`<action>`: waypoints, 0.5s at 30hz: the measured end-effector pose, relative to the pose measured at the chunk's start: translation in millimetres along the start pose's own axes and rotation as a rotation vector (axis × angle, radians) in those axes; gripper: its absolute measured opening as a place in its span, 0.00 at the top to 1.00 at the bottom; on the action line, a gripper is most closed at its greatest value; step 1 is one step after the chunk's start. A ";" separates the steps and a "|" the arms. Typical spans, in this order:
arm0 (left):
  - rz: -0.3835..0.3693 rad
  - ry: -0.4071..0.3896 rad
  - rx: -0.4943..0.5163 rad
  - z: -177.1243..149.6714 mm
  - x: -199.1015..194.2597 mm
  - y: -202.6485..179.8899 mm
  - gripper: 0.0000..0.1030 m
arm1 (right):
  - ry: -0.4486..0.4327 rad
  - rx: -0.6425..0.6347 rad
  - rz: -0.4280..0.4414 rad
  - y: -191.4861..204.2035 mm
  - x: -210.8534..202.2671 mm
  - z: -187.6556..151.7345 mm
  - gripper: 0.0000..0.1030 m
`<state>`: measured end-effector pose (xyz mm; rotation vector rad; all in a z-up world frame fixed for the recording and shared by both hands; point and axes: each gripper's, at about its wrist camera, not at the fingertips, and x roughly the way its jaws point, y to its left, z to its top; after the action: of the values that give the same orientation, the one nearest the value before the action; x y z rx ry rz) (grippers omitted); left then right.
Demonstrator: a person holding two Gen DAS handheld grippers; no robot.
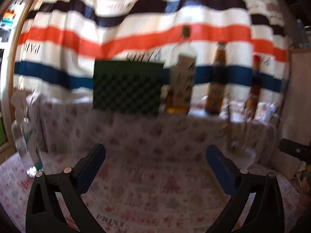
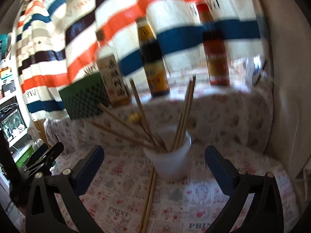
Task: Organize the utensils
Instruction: 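Withdraw both open tools from the cup toward the remaining chopsticks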
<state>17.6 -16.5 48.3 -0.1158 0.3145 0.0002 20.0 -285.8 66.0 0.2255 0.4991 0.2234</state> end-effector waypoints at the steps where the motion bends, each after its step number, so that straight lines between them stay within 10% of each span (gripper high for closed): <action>1: 0.015 0.022 -0.015 -1.9 5.6 3.9 0.00 | 0.018 0.016 0.035 -3.8 3.4 -3.3 0.00; 15: -0.011 0.094 -0.065 -16.4 22.5 11.8 0.00 | 0.132 0.122 0.015 -26.7 30.4 -21.1 0.00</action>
<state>33.7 -7.1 24.5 -0.1822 0.4082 -0.0057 39.7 -299.8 27.2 0.3351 0.6434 0.2238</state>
